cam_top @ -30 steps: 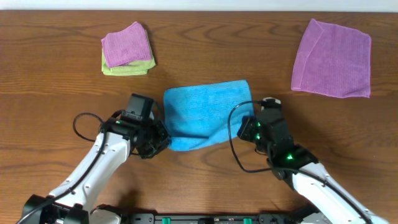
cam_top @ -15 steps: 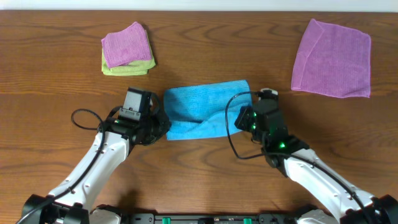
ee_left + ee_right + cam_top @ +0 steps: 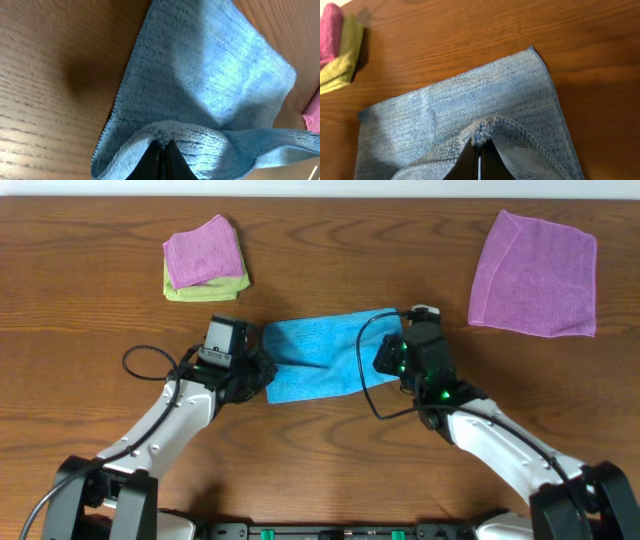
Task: Fold the cloth
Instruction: 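Lay the folded edge down and press the blue cloth flat with both grippers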
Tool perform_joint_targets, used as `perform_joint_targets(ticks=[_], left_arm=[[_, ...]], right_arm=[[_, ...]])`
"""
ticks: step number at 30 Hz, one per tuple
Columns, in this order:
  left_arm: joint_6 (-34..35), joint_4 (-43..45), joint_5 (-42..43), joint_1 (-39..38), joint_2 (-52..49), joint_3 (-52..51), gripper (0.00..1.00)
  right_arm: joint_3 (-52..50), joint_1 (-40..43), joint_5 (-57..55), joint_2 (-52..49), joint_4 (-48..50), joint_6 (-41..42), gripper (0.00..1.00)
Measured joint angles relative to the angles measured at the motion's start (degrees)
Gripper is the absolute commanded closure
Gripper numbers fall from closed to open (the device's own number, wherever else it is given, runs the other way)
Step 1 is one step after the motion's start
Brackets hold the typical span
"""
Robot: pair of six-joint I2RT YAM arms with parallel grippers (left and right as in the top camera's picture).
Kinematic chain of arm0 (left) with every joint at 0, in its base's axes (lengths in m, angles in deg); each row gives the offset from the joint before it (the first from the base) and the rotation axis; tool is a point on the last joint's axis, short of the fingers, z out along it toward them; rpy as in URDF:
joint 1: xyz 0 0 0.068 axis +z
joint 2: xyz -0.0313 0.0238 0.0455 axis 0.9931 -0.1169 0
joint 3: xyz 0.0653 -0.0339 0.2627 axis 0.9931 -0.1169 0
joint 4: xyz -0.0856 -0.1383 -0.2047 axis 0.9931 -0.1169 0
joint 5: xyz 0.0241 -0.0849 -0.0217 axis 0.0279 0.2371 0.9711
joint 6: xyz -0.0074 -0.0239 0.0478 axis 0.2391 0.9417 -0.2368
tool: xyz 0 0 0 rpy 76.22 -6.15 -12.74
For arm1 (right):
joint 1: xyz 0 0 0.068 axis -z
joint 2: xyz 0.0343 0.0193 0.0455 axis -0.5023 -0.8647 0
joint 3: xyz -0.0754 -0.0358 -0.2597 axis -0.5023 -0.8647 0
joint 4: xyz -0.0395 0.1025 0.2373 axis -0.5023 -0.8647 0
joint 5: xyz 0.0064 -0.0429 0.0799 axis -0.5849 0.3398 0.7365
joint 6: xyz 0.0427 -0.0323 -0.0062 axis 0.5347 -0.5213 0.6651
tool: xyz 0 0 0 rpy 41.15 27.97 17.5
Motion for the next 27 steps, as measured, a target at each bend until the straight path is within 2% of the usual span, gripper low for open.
perform_joint_targets(ticks=[10, 18, 27], left_arm=[[1.6, 4.7, -2.3, 1.5, -0.7, 0.0, 0.94], [3.6, 12.4, -1.8, 1.5, -5.6, 0.1, 0.92], [5.6, 13.4, -0.1, 1.5, -9.5, 0.3, 0.91]], right_arm=[[4.6, 1.2, 0.0, -5.0, 0.1, -3.6, 0.99], [5.1, 3.4, 0.0, -6.0, -0.3, -4.9, 0.99], [5.2, 4.1, 0.0, -6.0, -1.4, -5.2, 0.99]])
